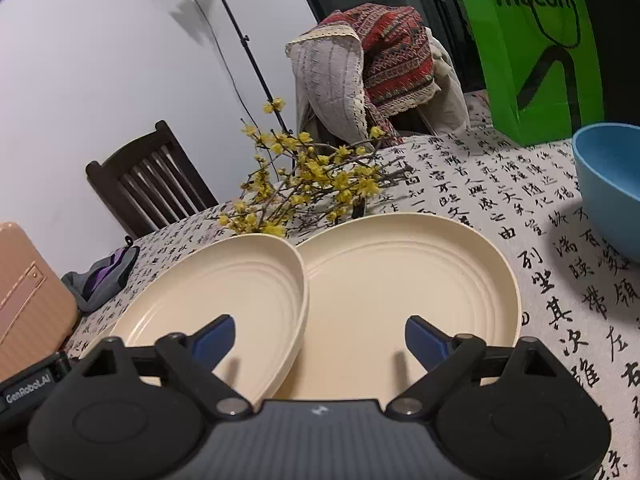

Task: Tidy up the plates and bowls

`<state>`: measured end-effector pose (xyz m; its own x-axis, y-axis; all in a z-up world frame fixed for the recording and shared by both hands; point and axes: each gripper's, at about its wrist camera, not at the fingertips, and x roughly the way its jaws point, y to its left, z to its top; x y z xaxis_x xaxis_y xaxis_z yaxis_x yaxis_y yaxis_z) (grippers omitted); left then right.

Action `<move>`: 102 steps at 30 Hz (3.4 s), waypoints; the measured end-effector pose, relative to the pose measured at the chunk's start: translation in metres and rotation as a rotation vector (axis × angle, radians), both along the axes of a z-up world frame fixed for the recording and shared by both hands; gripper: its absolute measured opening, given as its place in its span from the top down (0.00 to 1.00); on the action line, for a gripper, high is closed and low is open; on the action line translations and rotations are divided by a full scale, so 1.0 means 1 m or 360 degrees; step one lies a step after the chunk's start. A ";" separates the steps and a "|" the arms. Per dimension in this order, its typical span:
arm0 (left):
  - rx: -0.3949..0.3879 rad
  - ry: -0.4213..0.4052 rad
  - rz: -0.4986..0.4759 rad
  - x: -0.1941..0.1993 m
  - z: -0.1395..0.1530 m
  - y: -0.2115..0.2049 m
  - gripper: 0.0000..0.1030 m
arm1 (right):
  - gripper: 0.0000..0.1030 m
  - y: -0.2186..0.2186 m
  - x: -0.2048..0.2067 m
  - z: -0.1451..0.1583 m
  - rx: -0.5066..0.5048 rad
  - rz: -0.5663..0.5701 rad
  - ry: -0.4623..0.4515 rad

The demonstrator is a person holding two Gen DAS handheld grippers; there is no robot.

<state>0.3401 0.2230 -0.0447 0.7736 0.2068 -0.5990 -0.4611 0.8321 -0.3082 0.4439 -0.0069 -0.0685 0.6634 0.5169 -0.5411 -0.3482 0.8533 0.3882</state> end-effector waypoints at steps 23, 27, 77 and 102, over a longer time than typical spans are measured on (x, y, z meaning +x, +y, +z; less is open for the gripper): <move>0.0027 -0.0019 -0.0028 0.003 -0.005 -0.007 0.23 | 0.62 0.006 0.003 -0.007 0.0029 0.0068 0.0006; 0.0011 -0.0009 -0.0031 0.005 -0.007 -0.007 0.34 | 0.65 0.007 0.003 -0.007 0.0027 0.0069 -0.0004; 0.0138 -0.0068 -0.0086 0.003 0.001 -0.017 0.75 | 0.85 0.019 -0.020 0.001 -0.0088 0.0055 -0.0173; 0.0161 -0.0126 -0.0065 -0.006 0.013 -0.016 0.75 | 0.85 0.017 -0.026 0.007 -0.0064 0.0056 -0.0230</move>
<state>0.3342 0.2067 -0.0321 0.8267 0.2305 -0.5133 -0.4039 0.8782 -0.2560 0.4179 0.0105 -0.0617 0.7177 0.5213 -0.4618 -0.4281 0.8532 0.2977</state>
